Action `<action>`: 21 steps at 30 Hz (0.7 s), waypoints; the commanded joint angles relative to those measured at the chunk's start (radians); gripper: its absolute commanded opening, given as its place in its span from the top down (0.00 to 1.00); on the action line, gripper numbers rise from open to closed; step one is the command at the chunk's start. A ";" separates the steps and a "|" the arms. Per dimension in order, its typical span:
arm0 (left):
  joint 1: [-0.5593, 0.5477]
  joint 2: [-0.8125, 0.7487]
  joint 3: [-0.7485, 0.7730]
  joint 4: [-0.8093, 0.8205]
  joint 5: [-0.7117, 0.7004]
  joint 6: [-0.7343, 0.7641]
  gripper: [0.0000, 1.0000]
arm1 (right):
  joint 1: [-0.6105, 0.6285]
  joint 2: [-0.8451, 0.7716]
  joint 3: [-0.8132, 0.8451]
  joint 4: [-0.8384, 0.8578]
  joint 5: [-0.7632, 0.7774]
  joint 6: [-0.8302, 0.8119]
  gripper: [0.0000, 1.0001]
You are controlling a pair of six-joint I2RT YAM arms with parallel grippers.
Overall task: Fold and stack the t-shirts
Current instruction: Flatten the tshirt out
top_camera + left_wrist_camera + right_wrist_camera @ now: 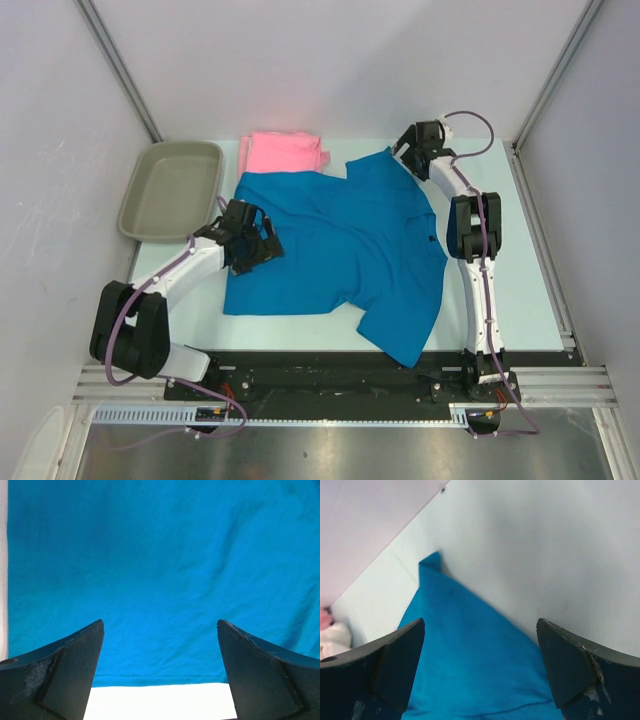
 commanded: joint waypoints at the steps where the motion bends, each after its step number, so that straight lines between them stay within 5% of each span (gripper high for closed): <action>1: 0.012 0.010 0.002 0.004 0.000 0.023 0.00 | -0.033 0.069 0.054 -0.144 0.143 0.000 0.00; 9: 0.014 0.010 0.004 0.007 0.003 0.020 0.00 | -0.008 -0.072 -0.042 -0.003 0.138 -0.198 0.00; 15: 0.017 0.011 0.007 0.016 0.020 0.018 0.00 | -0.016 -0.075 -0.037 -0.151 -0.007 -0.247 0.01; 21: 0.017 0.017 0.001 0.036 0.033 0.012 0.00 | -0.024 -0.136 -0.208 -0.104 -0.098 -0.250 0.09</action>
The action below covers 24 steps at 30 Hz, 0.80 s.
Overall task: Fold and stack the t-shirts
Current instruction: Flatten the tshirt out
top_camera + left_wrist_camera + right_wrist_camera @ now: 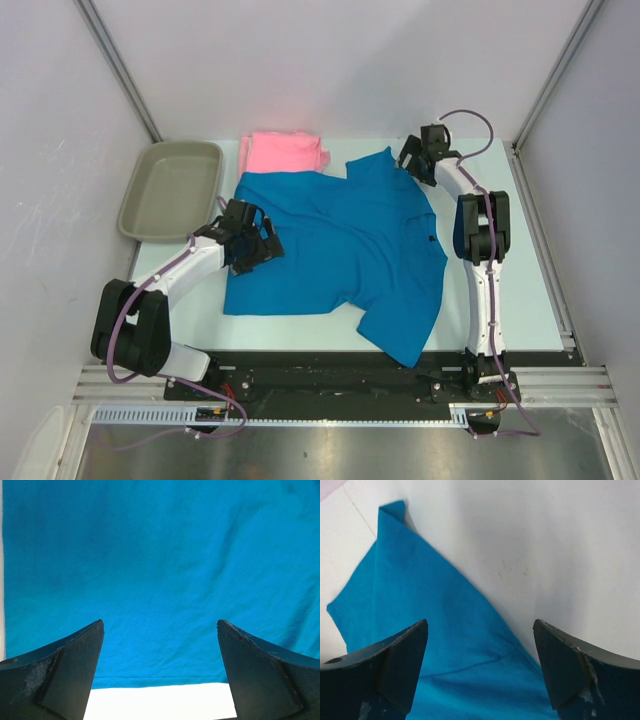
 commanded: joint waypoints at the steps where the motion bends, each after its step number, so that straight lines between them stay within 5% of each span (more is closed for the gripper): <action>1: 0.007 0.003 -0.002 0.034 0.046 0.004 0.00 | -0.007 -0.060 -0.117 -0.047 -0.109 -0.019 0.12; 16: 0.007 0.005 -0.011 0.031 0.041 0.008 0.00 | -0.018 0.043 -0.038 -0.093 -0.160 0.019 1.00; 24: 0.009 -0.003 -0.017 0.030 0.043 0.008 0.00 | -0.049 -0.003 -0.050 -0.130 -0.054 0.009 1.00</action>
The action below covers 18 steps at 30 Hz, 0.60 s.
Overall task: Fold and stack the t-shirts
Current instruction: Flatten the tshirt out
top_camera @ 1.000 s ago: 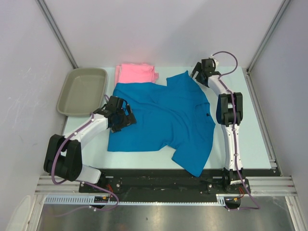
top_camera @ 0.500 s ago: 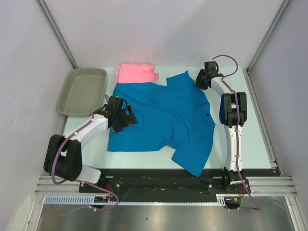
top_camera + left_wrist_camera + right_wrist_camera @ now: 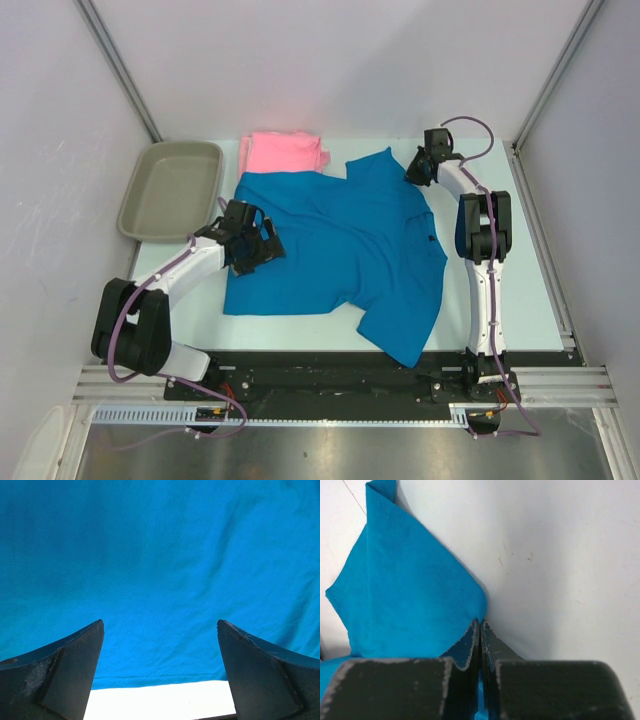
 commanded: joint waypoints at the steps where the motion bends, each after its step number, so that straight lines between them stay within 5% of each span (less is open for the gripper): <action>1: 0.007 -0.010 -0.009 0.013 0.006 0.009 0.00 | -0.035 0.000 0.000 -0.115 0.079 -0.017 1.00; 16: 0.007 -0.021 -0.026 0.013 0.018 0.009 0.00 | -0.117 -0.004 0.017 -0.144 0.124 -0.011 1.00; 18: 0.007 -0.021 -0.026 0.014 0.020 0.007 0.00 | -0.112 -0.004 0.021 -0.142 0.108 -0.014 0.77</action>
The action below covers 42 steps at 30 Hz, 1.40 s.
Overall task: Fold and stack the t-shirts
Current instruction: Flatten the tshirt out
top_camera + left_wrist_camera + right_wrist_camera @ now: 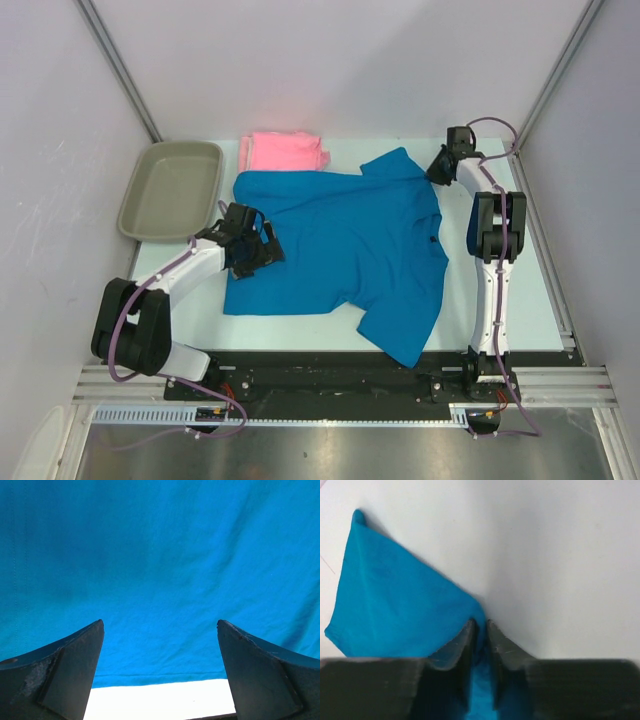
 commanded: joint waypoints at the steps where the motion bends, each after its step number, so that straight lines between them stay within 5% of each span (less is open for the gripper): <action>1: 0.007 -0.023 -0.003 0.013 0.018 0.009 0.00 | -0.007 -0.004 0.017 -0.098 0.070 -0.018 0.59; 2: 0.007 -0.024 -0.005 0.012 0.019 0.009 0.00 | -0.003 -0.013 0.017 -0.092 0.104 -0.029 0.25; 4: 0.007 -0.036 -0.006 0.003 0.022 0.013 0.00 | 0.029 -0.067 -0.011 -0.066 0.166 -0.046 0.01; 11: 0.005 -0.136 0.012 -0.089 -0.007 0.044 0.00 | 0.126 -0.382 -0.239 0.005 0.473 -0.133 0.00; 15: 0.005 -0.210 0.032 -0.157 0.021 0.075 0.00 | 0.197 -0.561 -0.380 -0.156 0.442 -0.103 0.00; 21: 0.007 -0.332 -0.043 -0.215 0.045 0.098 0.00 | 0.402 -0.929 -0.812 -0.241 0.411 -0.012 0.00; 25: 0.005 -0.368 -0.144 -0.215 0.091 0.087 0.00 | 0.553 -1.092 -0.987 -0.443 0.477 0.086 0.00; 34: 0.004 -0.513 -0.278 -0.146 0.147 -0.028 0.00 | 0.778 -1.688 -1.403 -0.479 0.247 0.405 0.00; 42: 0.008 -0.475 -0.358 -0.048 0.213 -0.045 0.00 | 1.146 -1.834 -1.554 -0.563 0.308 0.843 0.11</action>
